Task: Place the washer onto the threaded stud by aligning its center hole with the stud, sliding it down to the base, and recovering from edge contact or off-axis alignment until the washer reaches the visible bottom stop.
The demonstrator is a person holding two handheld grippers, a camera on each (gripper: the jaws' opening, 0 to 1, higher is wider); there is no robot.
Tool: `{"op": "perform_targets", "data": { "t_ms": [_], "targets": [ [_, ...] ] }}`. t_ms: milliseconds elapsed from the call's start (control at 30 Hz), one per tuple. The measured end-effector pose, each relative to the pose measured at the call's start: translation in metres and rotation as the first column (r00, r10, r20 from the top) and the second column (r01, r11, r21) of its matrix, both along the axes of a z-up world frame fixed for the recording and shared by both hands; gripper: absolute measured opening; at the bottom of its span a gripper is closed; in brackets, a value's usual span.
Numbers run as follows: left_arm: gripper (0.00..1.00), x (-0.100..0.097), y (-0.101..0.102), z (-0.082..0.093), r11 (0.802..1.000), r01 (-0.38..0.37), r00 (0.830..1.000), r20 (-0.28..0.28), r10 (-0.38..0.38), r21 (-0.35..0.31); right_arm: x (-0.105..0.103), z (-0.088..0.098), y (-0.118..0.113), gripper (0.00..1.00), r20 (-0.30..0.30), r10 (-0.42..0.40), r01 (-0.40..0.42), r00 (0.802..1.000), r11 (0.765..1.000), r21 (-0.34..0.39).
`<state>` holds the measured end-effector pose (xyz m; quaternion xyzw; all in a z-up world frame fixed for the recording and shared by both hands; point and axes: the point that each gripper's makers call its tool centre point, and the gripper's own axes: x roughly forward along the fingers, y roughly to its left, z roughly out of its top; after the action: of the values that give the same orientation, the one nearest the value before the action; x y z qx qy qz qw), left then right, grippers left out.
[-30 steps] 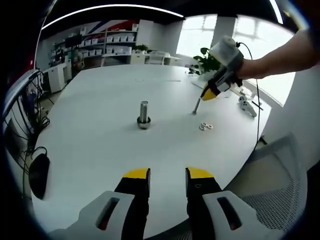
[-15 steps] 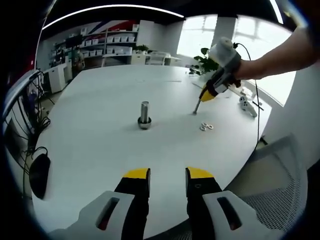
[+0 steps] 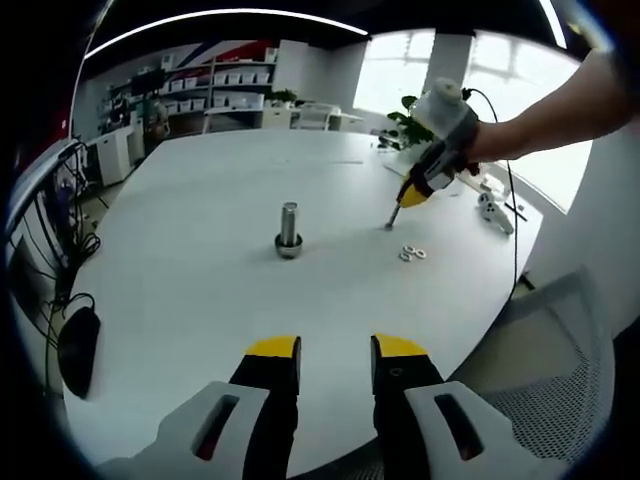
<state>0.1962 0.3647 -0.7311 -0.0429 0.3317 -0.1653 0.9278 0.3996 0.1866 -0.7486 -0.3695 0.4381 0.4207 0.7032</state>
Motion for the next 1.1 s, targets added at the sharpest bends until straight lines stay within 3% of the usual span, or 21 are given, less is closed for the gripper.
{"op": "perform_targets", "data": {
  "t_ms": [733,1100],
  "targets": [
    [0.25,0.000,-0.001,-0.001,1.000,0.001,1.000,-0.010,-0.001,-0.006,-0.002,-0.040,-0.005,0.14,-0.082,-0.004,0.000,0.997,0.999,-0.052],
    [0.25,-0.001,0.000,-0.001,1.000,-0.003,1.000,-0.012,0.003,-0.008,-0.008,-0.046,-0.007,0.15,-0.103,-0.025,0.019,0.994,0.998,-0.057]
  ]
}}
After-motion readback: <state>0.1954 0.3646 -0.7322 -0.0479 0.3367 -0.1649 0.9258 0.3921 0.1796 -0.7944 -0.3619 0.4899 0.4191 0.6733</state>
